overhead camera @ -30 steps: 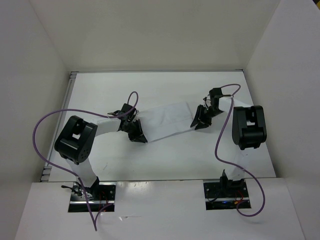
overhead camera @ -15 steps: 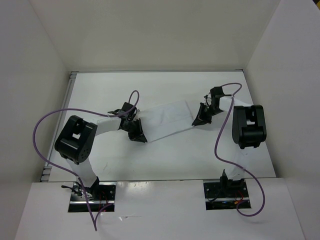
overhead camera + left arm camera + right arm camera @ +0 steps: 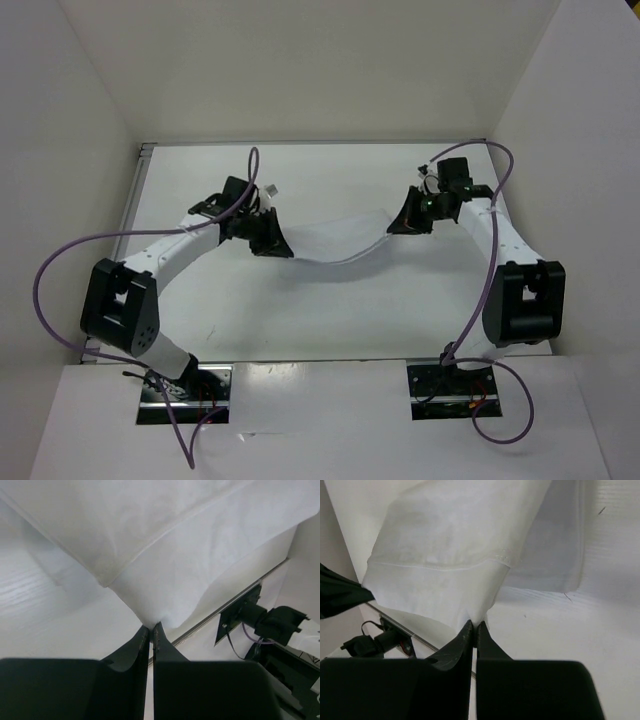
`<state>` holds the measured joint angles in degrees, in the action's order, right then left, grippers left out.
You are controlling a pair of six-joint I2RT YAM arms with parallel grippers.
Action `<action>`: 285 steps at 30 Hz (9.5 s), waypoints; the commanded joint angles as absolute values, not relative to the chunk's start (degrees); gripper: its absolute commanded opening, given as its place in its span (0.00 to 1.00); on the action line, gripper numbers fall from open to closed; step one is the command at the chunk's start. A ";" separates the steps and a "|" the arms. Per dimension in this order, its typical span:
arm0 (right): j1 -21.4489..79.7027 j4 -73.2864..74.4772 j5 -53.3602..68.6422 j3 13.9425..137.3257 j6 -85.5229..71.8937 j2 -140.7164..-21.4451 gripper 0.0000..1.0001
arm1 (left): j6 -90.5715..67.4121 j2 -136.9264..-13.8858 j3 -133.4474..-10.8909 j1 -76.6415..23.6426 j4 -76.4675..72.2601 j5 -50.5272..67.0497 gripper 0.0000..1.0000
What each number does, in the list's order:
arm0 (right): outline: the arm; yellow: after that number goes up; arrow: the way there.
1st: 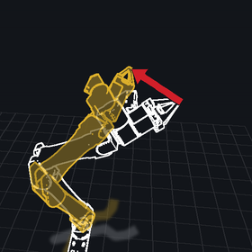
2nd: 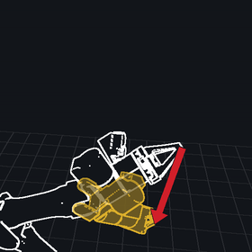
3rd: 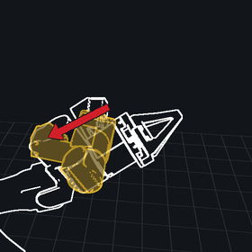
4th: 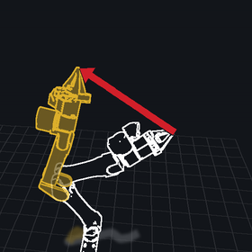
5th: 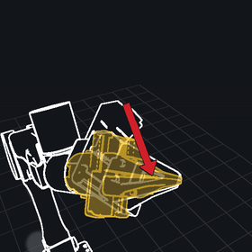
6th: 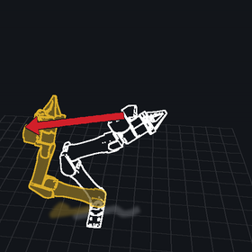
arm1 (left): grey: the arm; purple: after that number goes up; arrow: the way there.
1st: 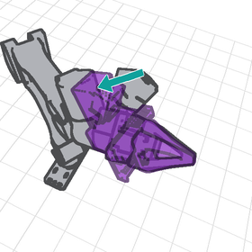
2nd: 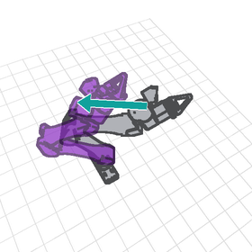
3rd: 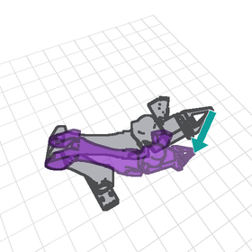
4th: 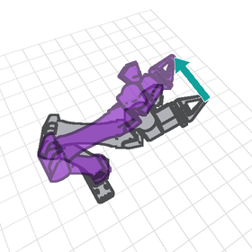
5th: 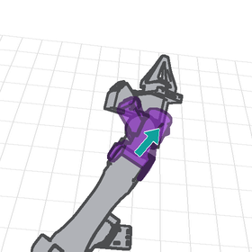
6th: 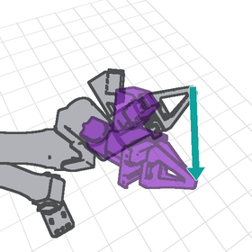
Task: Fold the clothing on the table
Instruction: Fold the skirt
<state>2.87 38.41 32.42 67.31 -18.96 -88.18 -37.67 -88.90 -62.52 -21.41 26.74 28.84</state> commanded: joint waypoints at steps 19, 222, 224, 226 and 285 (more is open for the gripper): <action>3.34 33.93 36.21 93.60 -22.67 -109.24 0.00 | -34.99 -104.40 -87.18 -8.79 24.26 29.79 0.01; 17.93 23.99 11.79 62.14 -37.96 -109.96 0.00 | -25.13 -115.57 -104.24 -13.62 37.80 32.07 0.24; 17.93 24.69 11.17 61.61 -37.97 -108.64 0.00 | -25.66 -117.94 -104.24 -14.23 36.05 33.48 0.24; 17.93 25.75 10.64 62.14 -37.44 -108.63 0.00 | -26.37 -120.40 -104.94 -14.76 34.38 34.10 0.24; 18.54 35.16 23.20 76.99 -34.81 -90.62 0.00 | -32.34 -140.28 -112.85 -35.07 33.57 26.28 0.11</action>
<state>18.11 36.14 21.96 73.93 -36.07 -92.53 -32.97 -139.63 -112.95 -34.76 29.58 29.15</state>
